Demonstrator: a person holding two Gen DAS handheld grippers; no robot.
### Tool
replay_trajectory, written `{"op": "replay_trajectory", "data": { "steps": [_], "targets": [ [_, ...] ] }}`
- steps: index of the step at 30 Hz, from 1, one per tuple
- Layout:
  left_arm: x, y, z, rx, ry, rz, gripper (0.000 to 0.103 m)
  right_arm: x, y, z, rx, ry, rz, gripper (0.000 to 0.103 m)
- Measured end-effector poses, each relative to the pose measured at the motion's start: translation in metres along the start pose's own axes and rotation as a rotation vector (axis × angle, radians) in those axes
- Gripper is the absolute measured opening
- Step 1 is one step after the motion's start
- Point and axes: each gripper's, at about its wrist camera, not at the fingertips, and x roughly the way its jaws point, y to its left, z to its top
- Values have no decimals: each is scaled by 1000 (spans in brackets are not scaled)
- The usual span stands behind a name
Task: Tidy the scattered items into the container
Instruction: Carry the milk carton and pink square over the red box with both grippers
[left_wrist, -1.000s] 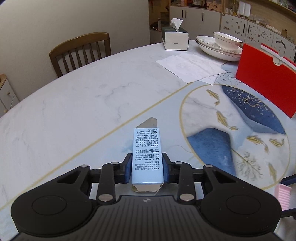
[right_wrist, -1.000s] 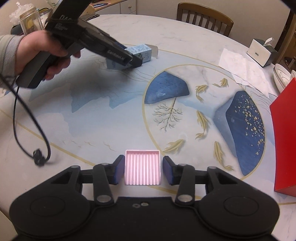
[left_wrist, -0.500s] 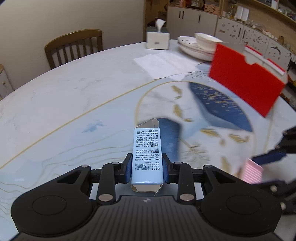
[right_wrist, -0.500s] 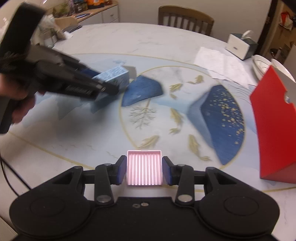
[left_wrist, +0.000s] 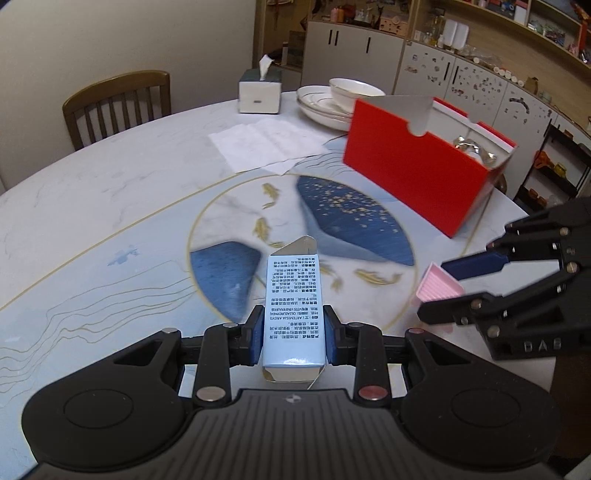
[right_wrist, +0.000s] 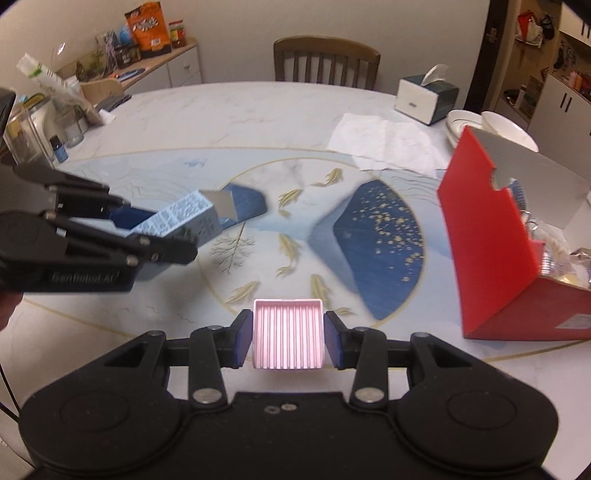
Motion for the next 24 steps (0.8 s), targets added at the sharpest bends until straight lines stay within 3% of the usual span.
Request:
{"op": "replay_trajectory", "data": {
  "steps": [9, 24],
  "targets": [
    [-6, -37, 9, 5, -12, 12, 30, -32, -31, -3, -26, -77, -27, 40],
    [9, -119, 59, 10, -55, -17, 30, -63, -121, -1, -9, -131, -3, 40]
  ]
}}
